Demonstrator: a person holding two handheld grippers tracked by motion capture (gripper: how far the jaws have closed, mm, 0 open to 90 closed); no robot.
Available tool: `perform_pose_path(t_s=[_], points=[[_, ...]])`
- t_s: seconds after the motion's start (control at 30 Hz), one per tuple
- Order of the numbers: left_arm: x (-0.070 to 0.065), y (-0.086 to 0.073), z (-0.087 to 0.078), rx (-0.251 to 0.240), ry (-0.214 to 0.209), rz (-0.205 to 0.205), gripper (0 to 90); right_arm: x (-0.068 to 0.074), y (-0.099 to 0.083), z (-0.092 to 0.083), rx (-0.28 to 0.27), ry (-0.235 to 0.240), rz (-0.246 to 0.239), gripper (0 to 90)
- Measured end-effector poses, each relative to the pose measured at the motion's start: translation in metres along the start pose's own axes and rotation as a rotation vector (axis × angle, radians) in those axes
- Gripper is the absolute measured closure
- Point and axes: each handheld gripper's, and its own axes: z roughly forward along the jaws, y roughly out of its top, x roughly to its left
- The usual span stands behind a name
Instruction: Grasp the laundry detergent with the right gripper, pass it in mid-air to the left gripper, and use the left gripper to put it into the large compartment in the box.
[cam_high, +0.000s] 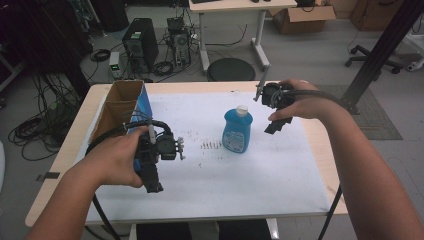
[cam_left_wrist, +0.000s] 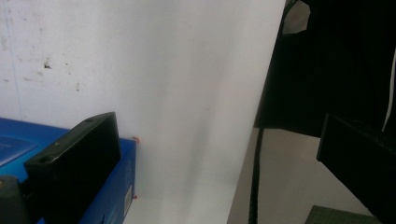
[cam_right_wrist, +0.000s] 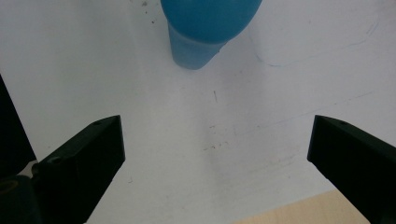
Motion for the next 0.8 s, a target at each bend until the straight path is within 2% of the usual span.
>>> perform_pose_path(t_s=[0.3, 0.4, 0.8], points=[[0.003, 0.002, 0.0, 0.006, 0.0, 0.002, 0.3, -0.002, -0.001, 0.003, -0.012, 0.002, 0.001, 4.1], [0.003, 0.003, 0.001, 0.003, -0.004, 0.008, 0.3, -0.002, -0.003, 0.004, -0.034, 0.004, 0.004, 4.1], [0.001, 0.001, 0.0, 0.005, 0.002, 0.009, 0.4, 0.005, -0.01, 0.017, -0.055, 0.01, -0.005, 4.2]])
